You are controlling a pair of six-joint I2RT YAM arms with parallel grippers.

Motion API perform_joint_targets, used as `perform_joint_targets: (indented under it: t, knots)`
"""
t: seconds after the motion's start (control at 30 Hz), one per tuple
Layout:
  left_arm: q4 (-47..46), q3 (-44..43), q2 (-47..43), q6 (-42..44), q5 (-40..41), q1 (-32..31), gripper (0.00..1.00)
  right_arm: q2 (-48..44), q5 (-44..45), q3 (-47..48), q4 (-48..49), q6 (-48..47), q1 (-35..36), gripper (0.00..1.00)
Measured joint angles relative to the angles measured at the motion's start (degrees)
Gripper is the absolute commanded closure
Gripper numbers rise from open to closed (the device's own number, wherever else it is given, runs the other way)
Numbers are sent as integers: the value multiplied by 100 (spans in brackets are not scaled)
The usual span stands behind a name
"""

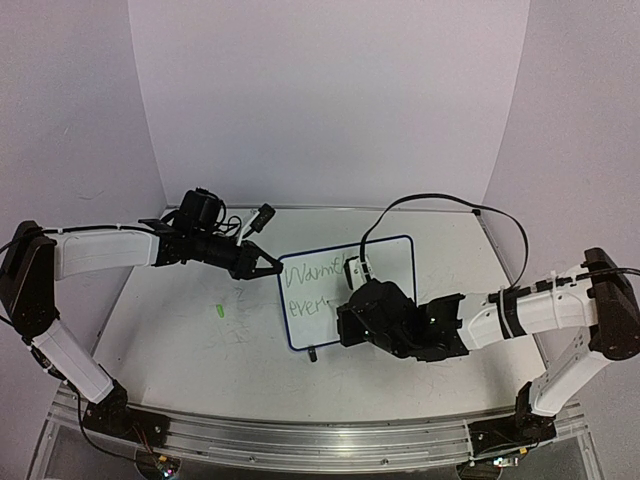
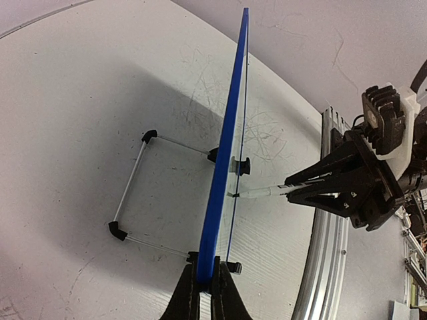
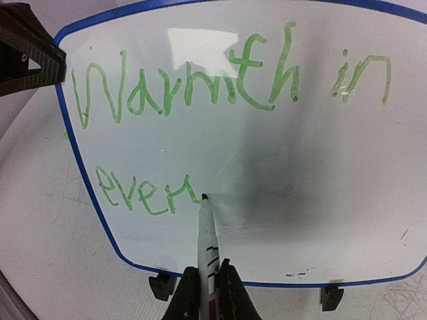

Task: Write a sentence on the whiteboard

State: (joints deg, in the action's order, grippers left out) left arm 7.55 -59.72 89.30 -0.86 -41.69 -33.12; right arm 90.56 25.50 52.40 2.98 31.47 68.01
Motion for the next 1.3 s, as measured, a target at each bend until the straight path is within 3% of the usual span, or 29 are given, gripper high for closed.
perform_joint_targets:
  t: [1.3]
  knots:
    - [2, 0, 0, 0, 30, 0, 100, -161, -203, -2, 86, -34, -203, 100]
